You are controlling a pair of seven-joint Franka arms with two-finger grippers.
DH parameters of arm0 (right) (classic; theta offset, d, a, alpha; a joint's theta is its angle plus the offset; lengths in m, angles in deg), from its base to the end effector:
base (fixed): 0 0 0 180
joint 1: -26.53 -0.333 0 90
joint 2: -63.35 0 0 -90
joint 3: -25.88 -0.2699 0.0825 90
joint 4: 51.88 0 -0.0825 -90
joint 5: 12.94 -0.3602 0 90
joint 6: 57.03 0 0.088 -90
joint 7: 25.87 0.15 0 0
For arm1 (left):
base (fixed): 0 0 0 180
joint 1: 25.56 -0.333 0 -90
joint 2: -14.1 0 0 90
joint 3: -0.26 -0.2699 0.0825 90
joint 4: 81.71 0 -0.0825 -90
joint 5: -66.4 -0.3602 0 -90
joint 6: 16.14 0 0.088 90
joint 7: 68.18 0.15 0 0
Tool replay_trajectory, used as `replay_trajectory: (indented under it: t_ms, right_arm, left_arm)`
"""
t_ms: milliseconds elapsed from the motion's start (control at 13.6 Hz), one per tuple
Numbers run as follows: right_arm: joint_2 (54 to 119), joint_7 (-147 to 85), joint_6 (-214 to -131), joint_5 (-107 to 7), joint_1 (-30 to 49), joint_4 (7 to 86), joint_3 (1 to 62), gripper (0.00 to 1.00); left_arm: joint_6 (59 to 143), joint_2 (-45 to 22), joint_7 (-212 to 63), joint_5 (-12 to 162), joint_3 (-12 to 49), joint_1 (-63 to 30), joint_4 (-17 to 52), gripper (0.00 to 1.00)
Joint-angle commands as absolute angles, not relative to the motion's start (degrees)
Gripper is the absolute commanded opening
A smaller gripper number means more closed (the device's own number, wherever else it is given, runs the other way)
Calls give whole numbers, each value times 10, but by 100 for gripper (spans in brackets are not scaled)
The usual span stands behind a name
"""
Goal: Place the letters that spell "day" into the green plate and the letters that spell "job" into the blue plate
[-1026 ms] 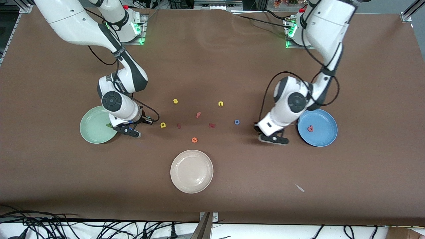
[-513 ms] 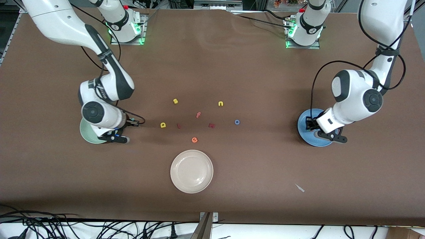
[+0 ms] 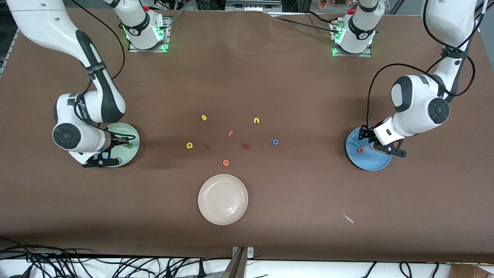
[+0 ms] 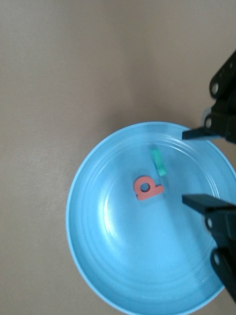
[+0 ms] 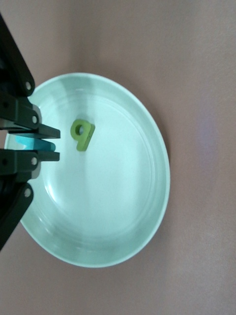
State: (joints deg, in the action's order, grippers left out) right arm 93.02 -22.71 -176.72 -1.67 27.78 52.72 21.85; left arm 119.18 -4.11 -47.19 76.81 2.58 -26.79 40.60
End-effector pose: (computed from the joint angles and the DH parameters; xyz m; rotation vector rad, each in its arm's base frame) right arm 0.5695 0.0112 0.1683 2.9805 0.1609 -0.3667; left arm 0.5298 -0.0187 0.1814 2.9687 -0.3711 -0.0994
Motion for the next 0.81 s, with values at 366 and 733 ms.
replay_trajectory:
  t_ms: [366,733]
  right_arm:
    - [924,-188,-1760,-38,273,505,180,100]
    - [927,-57,-1761,-48,266,502,111,100]
  left_arm:
    - [1227,-60,-513,907,34,-141,365,65]
    - [1244,-137,-624,910,32,-19,278,65]
